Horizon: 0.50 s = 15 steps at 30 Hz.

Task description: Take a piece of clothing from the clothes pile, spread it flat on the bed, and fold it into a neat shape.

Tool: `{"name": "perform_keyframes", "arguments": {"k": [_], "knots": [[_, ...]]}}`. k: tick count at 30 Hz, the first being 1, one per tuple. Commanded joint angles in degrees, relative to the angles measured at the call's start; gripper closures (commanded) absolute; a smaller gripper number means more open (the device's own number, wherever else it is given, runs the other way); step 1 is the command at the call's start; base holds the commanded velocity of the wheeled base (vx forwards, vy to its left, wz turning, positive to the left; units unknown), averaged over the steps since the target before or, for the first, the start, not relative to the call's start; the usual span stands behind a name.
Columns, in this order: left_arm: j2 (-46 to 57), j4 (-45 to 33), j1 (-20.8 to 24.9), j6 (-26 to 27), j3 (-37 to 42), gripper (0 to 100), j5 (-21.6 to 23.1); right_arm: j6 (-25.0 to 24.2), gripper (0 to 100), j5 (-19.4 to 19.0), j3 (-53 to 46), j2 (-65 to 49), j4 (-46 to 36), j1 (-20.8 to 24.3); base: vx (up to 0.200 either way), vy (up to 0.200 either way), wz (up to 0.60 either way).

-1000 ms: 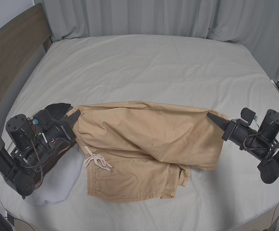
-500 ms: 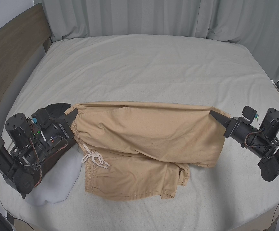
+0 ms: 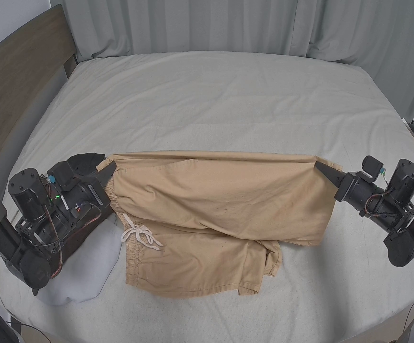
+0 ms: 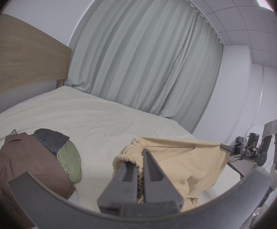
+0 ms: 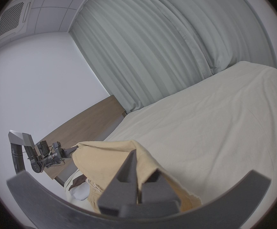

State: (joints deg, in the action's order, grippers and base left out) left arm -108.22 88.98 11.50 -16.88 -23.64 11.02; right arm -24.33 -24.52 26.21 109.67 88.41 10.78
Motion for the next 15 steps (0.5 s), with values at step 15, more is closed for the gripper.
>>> {"name": "perform_keyframes", "arguments": {"k": [15], "knots": [[-0.1,0.1,-0.1,-0.1,-0.1,100,0.0,0.0,100,0.0,0.2,0.3,0.0,-1.2,0.0,0.0,0.0]]}}
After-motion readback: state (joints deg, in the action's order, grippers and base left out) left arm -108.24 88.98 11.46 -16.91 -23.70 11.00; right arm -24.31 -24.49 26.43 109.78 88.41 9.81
